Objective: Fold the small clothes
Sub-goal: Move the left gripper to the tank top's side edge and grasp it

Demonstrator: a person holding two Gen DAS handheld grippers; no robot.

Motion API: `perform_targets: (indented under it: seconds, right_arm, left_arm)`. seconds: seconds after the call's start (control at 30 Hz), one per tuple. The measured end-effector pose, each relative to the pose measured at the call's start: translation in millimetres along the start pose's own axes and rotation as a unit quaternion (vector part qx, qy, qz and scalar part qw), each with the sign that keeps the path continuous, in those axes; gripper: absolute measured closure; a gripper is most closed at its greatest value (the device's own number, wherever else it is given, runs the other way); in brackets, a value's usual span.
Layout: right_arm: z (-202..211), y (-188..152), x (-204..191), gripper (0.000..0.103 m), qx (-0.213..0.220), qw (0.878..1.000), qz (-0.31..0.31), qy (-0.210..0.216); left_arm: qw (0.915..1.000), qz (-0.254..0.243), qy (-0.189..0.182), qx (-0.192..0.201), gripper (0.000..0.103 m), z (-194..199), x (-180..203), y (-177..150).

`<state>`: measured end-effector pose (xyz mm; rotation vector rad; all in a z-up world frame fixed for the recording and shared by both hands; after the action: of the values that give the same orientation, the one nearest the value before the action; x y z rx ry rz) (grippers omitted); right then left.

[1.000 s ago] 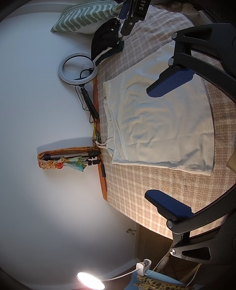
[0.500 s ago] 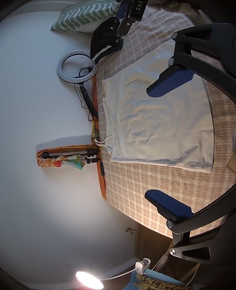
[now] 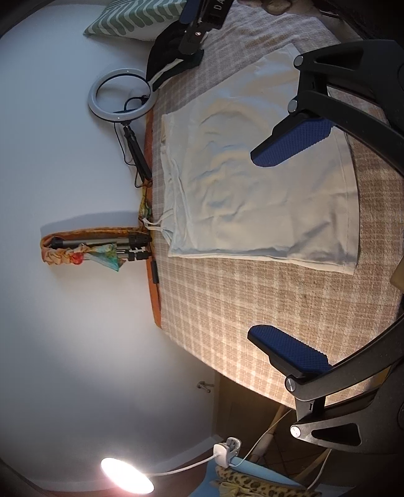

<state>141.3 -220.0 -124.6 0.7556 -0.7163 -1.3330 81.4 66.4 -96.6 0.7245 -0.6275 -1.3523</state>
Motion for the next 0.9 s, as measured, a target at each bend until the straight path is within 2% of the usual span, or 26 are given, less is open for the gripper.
perform_targets:
  seconds: [0.3,0.43,0.67,0.8,0.9]
  right_arm:
    - [-20,13,-23,0.0,0.006,1.0,-0.003,0.012]
    - [-32,19,-36,0.0,0.005,1.0,-0.006,0.018]
    - [-53,26,-53,0.0,0.01,1.0,0.006,0.026]
    - [-72,32,-67,0.0,-0.035,0.997,-0.001,0.074]
    - [-84,41,-79,0.0,-0.052,0.995,0.0,0.085]
  left_arm:
    - [0.9984,0.03,-0.01,-0.047,0.003,-27,-22,-27]
    - [0.9959,0.037,-0.02,-0.08,0.018,-41,-27,-45]
    - [0.9882,0.06,-0.047,-0.133,0.025,-60,-30,-71]
    - [0.9842,0.076,-0.054,-0.15,0.031,-69,-35,-79]
    - [0.9807,0.09,-0.058,-0.164,0.033,-74,-40,-85]
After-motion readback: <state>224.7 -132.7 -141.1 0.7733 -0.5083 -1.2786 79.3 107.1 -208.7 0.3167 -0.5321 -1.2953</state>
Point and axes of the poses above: each gripper's, at about its wrist camera, not at the fingertips, and z roughly against the way its jaws point, x to its right, y to its top, the point moved 10 cm from there along -z, roughly the way its jaws point, and after that the axes turned 3 degrees about z, right-handed, at the moved point
